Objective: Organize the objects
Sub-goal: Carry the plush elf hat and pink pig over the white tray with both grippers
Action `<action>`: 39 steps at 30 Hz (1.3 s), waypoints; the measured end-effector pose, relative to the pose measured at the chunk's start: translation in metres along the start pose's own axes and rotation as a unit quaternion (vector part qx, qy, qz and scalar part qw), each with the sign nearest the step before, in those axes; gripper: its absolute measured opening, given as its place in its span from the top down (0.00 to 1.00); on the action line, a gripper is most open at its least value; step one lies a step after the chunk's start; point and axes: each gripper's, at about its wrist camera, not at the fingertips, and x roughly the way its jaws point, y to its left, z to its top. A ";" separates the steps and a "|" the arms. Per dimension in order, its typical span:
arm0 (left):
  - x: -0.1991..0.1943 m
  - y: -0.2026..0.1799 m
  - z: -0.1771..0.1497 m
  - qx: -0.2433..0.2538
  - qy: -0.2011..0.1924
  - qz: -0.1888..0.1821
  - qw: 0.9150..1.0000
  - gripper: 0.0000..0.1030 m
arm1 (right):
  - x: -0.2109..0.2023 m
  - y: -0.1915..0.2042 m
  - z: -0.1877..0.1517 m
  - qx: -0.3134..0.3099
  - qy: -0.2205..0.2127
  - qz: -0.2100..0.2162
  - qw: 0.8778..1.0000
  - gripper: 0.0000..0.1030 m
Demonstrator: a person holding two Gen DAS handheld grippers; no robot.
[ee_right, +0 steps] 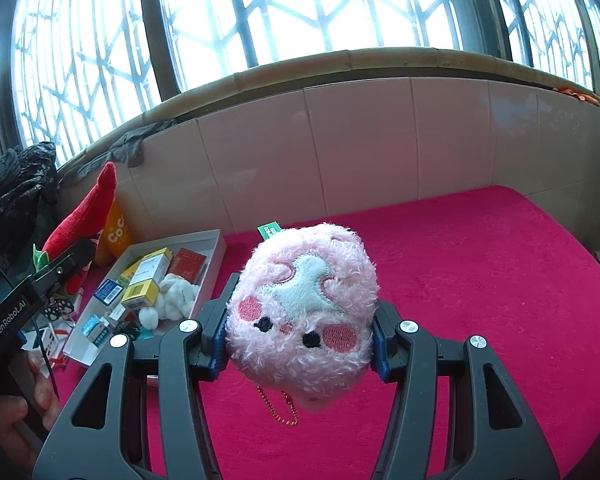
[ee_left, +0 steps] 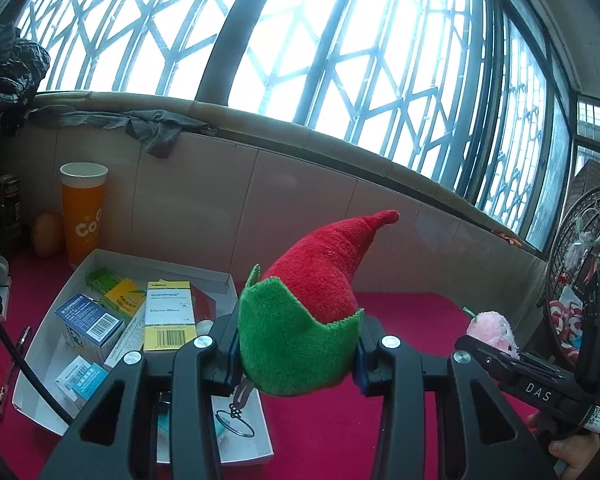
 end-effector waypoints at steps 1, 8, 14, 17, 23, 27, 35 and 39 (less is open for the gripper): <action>-0.001 0.003 0.000 -0.002 -0.001 0.002 1.000 0.60 | 0.001 0.003 0.000 -0.002 0.002 0.002 1.000 0.48; -0.005 0.025 0.004 -0.018 -0.007 0.016 1.000 0.60 | 0.007 0.026 0.002 -0.022 0.007 0.012 1.000 0.48; -0.010 0.043 0.005 -0.029 -0.010 0.027 0.999 0.60 | 0.014 0.045 0.003 -0.035 0.013 0.020 0.999 0.48; -0.010 0.053 0.005 -0.036 -0.009 0.032 0.999 0.60 | 0.018 0.054 0.003 -0.040 0.019 0.026 0.999 0.48; -0.011 0.072 0.004 -0.046 -0.008 0.043 0.998 0.60 | 0.027 0.076 0.007 -0.059 0.022 0.036 0.997 0.48; -0.014 0.089 0.007 -0.054 -0.010 0.057 0.997 0.60 | 0.036 0.093 0.008 -0.072 0.030 0.046 0.996 0.48; -0.010 0.125 0.010 -0.055 0.011 0.109 0.992 0.60 | 0.053 0.125 0.005 -0.091 0.042 0.072 0.992 0.48; -0.007 0.135 0.010 -0.053 0.018 0.123 0.991 0.60 | 0.061 0.137 0.003 -0.098 0.051 0.082 0.990 0.48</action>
